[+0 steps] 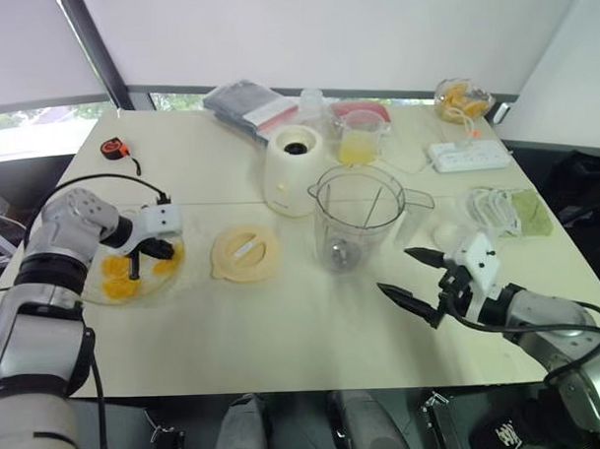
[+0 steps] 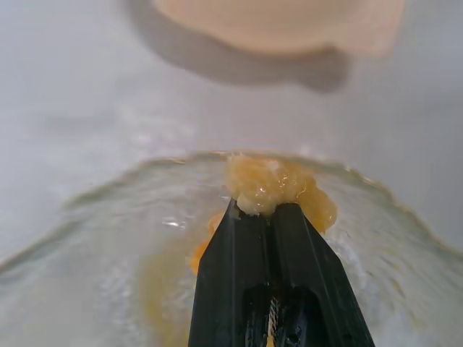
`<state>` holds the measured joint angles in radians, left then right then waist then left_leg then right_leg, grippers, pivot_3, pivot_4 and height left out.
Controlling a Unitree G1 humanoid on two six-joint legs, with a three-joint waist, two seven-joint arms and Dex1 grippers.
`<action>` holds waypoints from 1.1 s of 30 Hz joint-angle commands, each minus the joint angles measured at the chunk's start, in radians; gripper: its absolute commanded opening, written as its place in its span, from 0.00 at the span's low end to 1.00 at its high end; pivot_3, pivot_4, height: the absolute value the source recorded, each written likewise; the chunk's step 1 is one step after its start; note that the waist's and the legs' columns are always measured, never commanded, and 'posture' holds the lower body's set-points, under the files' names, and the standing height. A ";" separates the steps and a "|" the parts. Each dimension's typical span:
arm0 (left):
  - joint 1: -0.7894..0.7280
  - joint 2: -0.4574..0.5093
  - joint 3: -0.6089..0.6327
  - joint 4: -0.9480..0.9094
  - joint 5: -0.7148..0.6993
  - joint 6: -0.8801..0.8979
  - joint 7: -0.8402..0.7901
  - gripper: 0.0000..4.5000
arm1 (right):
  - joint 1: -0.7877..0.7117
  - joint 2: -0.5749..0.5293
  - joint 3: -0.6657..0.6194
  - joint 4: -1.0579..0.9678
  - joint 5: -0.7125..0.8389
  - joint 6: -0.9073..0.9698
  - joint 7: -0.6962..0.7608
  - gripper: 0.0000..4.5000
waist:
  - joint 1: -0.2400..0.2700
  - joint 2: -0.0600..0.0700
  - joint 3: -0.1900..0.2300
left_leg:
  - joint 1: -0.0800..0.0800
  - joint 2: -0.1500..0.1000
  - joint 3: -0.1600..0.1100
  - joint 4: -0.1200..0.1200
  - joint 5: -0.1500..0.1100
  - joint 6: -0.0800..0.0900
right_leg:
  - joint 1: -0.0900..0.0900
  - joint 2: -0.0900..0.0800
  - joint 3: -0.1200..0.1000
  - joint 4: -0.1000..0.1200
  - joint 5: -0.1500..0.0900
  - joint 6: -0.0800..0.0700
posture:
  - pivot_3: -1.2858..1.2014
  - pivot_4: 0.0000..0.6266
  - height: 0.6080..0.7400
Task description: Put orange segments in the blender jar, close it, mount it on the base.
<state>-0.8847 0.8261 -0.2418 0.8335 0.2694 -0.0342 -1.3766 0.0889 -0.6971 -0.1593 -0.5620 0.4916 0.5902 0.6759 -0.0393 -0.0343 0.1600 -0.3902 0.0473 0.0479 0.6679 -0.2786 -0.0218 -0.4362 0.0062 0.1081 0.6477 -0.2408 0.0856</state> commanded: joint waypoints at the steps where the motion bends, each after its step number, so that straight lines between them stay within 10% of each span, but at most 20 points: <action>1: 0.030 0.043 0.067 -0.117 -0.068 0.103 -0.005 0.01 | -0.014 0.002 0.004 -0.004 -0.007 -0.026 0.006 1.00 | -0.003 0.000 0.000 | 0.000 0.000 0.000 0.000 0.000 0.000 | 0.000 0.000 0.000 0.000 0.000 0.000 | 0.52 0.24 1.00; 18: 0.373 0.065 0.385 -0.522 -0.361 0.619 0.246 0.01 | -0.024 0.000 0.035 0.022 -0.022 -0.044 0.030 1.00 | -0.003 -0.001 0.000 | 0.000 0.001 0.000 0.000 0.000 0.000 | -0.001 0.000 0.000 0.001 0.000 0.000 | 0.52 0.24 1.00; 33: 0.352 -0.017 0.391 -0.779 -0.467 0.726 0.453 0.01 | -0.034 0.003 0.049 0.037 -0.038 -0.047 0.048 1.00 | -0.003 -0.001 0.000 | 0.000 0.000 0.000 0.000 0.000 0.000 | -0.001 0.000 0.000 0.001 0.000 0.000 | 0.52 0.24 1.00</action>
<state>-0.5022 0.8102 0.1341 0.1007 -0.1862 0.6921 -0.9490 0.0650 -0.6959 -0.1022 -0.5081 0.4528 0.5607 0.7228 -0.0425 -0.0354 0.1605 -0.3902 0.0477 0.0481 0.6680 -0.2786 -0.0219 -0.4375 0.0061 0.1080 0.6485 -0.2409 0.0854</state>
